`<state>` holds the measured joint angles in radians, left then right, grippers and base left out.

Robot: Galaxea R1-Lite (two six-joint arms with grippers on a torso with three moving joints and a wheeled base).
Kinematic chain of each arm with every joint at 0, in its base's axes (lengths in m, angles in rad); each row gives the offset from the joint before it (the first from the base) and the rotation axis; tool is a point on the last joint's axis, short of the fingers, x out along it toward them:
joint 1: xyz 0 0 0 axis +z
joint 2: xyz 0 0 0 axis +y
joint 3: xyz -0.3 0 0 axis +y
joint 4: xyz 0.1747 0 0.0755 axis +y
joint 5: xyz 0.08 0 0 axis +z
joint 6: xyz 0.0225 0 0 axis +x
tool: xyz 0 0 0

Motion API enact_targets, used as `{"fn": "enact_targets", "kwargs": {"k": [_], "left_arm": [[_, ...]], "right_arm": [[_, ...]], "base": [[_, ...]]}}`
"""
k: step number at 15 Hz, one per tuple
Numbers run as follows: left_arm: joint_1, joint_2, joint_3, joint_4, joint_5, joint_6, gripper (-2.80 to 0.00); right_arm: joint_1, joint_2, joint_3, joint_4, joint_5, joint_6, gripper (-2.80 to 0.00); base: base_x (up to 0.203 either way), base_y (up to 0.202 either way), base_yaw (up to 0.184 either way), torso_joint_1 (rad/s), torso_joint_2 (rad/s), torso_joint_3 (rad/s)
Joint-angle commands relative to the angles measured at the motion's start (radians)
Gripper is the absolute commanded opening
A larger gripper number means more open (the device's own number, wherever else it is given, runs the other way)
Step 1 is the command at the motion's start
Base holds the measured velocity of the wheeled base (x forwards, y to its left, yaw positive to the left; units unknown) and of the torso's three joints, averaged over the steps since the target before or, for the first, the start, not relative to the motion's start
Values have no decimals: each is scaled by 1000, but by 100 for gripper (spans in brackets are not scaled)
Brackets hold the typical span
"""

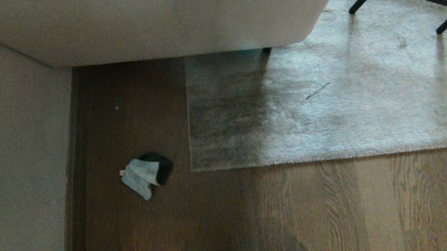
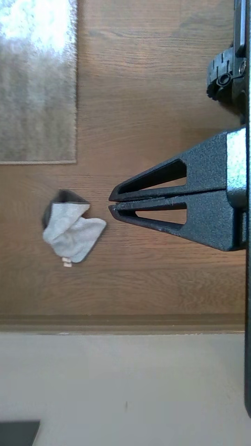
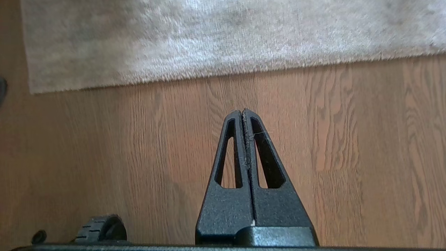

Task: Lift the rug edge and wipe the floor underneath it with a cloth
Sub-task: Pick up the rag

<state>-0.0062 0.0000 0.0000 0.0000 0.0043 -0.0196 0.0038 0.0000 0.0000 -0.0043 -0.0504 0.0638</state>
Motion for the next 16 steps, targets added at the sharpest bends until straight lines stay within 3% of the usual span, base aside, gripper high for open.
{"fn": "enact_targets", "kwargs": {"k": [1,16], "left_arm": [[0,0,0,0,0,0,-280],[0,0,0,2,0,-2,-280]], "right_arm": [[1,0,0,0,0,1,-280],[1,0,0,0,0,1,-280]], "base": [[0,0,0,2,1,-203],[0,0,0,2,3,-197]]}}
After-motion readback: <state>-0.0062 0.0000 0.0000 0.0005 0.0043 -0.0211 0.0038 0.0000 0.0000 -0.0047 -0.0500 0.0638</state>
